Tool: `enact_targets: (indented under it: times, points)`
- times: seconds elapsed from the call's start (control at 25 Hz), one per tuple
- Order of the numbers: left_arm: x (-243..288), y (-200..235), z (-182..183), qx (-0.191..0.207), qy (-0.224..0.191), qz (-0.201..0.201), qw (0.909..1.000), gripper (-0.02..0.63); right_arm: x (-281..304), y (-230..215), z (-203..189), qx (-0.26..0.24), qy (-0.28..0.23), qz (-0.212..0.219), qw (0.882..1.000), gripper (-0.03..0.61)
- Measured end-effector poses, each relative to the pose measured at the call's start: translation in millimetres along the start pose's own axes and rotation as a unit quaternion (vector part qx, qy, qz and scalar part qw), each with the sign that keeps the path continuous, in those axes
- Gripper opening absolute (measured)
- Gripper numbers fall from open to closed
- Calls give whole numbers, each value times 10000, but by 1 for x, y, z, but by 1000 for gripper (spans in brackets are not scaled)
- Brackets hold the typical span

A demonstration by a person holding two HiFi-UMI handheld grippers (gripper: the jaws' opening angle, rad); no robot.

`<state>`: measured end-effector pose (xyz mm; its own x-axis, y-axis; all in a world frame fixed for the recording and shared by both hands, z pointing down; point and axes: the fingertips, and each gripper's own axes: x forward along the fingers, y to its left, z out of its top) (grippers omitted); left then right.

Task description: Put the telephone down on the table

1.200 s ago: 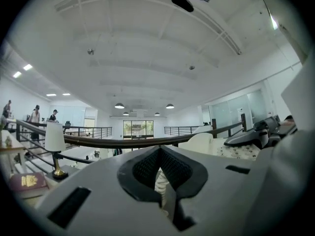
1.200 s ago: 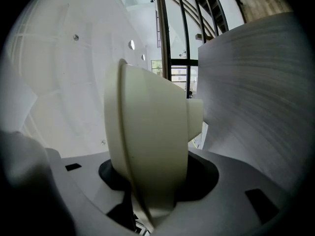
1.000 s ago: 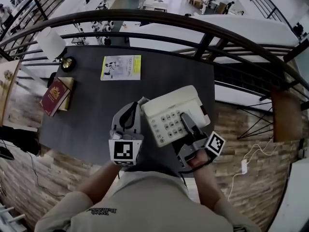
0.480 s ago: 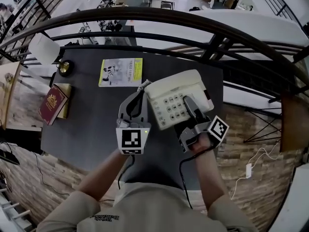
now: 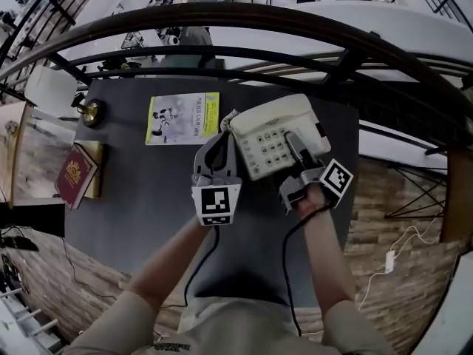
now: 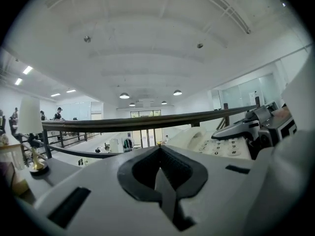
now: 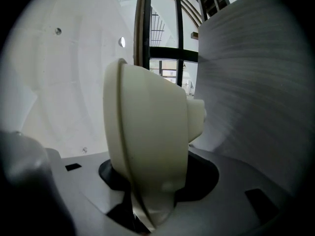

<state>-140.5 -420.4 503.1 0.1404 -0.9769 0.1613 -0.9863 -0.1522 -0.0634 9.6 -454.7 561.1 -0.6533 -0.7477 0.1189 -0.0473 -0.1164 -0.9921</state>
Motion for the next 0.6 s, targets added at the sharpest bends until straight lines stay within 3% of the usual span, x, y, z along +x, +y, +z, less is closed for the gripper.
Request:
enact_targets:
  times: [0.44, 0.6]
  points:
    - [59, 4, -73, -16, 554, -107, 9984, 3, 52, -85, 26, 278, 14, -523, 9982, 209]
    - [69, 1, -86, -40, 684, -116, 9976, 3, 55, -100, 31, 152, 14, -716, 9973, 209]
